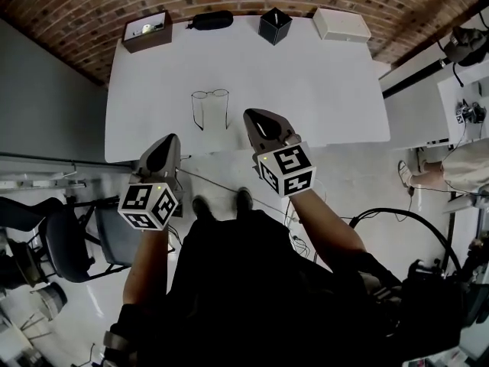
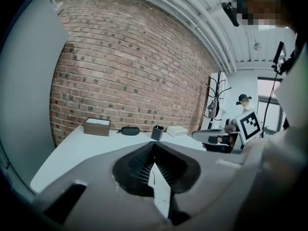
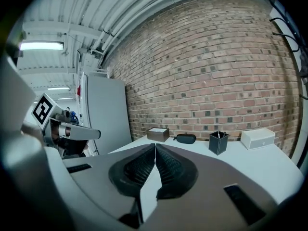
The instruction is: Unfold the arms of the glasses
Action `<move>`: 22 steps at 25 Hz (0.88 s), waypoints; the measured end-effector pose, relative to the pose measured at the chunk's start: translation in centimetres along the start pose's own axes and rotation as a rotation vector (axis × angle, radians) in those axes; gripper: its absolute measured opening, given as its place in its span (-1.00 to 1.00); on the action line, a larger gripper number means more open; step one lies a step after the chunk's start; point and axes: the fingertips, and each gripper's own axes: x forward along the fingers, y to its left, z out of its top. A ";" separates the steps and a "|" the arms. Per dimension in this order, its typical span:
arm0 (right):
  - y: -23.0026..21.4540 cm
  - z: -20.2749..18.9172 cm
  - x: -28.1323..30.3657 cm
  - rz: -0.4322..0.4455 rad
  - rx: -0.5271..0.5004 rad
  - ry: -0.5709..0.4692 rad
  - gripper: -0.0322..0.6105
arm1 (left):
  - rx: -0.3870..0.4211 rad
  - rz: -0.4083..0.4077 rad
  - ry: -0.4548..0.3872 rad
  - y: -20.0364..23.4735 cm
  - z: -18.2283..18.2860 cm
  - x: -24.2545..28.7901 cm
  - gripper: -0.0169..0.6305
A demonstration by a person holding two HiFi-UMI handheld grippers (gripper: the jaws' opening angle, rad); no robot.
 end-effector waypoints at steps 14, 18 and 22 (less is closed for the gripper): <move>4.8 4.8 -0.5 -0.107 -0.002 -0.075 -0.87 | 0.022 -0.022 -0.089 3.3 2.7 -4.1 -0.91; 5.2 6.2 -0.9 -0.153 0.012 -0.120 -0.87 | 0.008 0.018 -0.120 5.0 4.7 -5.2 -0.91; 5.6 7.2 -0.8 -0.172 0.010 -0.132 -0.87 | 0.049 0.015 -0.153 5.3 6.5 -6.2 -0.91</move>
